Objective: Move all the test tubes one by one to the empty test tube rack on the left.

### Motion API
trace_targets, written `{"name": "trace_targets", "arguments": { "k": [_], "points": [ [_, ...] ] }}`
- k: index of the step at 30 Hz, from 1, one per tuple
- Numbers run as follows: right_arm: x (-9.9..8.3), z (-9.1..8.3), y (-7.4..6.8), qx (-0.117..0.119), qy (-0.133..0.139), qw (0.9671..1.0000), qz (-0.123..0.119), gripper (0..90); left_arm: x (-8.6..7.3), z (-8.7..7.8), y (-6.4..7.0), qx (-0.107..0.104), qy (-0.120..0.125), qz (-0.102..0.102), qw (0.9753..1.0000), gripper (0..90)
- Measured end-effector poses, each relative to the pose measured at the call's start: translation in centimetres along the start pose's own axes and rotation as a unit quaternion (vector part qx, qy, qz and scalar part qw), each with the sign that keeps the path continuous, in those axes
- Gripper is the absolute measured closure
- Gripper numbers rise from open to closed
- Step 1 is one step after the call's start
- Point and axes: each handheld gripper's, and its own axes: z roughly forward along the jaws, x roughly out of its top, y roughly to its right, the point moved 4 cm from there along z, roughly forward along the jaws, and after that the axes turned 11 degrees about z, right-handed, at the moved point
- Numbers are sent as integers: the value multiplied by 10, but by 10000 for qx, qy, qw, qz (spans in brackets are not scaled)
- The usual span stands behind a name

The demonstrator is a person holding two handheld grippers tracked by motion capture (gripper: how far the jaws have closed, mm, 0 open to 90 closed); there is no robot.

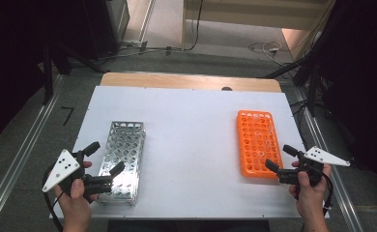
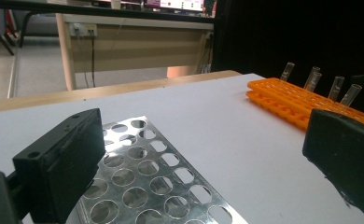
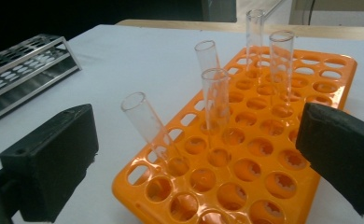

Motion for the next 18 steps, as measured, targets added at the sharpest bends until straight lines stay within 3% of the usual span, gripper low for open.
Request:
{"name": "trace_targets", "arguments": {
  "k": [6, 7, 11, 13, 18],
  "points": [
    [1, -4, -12, 218, 16, 9997, -55, 38, 0, -1, 0, -35, 4, -21, 10000, 0],
    [0, -4, -17, 272, -39, 9995, -152, 60, 0, 0, 0, -53, 4, -20, 10000, 0],
    [0, -4, -22, 464, -92, 9988, -135, 191, 1, 0, 1, -76, 4, -19, 10000, 0],
    [-1, -2, -23, 614, -180, 9979, -134, 213, 1, 1, 2, -71, -22, 12, 10000, 0],
    [-5, 3, -21, 484, -358, 9981, -135, 331, 2, 2, 3, -87, -17, 5, 10000, 0]
  ]
}}
